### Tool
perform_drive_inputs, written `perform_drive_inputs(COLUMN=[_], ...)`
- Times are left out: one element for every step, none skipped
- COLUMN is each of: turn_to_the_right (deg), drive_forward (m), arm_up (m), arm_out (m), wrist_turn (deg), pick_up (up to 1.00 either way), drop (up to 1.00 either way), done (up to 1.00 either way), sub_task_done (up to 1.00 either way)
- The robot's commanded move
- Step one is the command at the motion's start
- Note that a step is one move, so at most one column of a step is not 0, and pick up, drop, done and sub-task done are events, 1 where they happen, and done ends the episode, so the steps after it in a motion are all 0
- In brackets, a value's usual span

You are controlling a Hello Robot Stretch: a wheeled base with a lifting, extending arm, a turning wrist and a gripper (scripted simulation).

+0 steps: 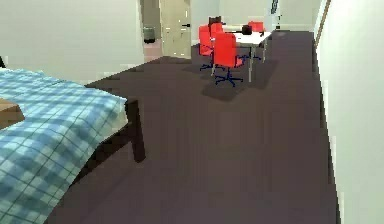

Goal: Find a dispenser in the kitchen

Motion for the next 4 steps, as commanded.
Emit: perform_drive_inputs(turn_to_the_right=[27.0,0.0,0.0,0.0], drive_forward=[0.00,1.00,1.00,1.00], arm_up=[0.00,0.00,0.00,0.00], arm_out=[0.00,0.00,0.00,0.00], wrist_turn=[0.0,0.0,0.0,0.0], pick_up=[0.00,0.00,0.00,0.00], drop=[0.00,0.00,0.00,0.00], done=[0.00,0.00,0.00,0.00], sub_task_done=[0.00,0.00,0.00,0.00])
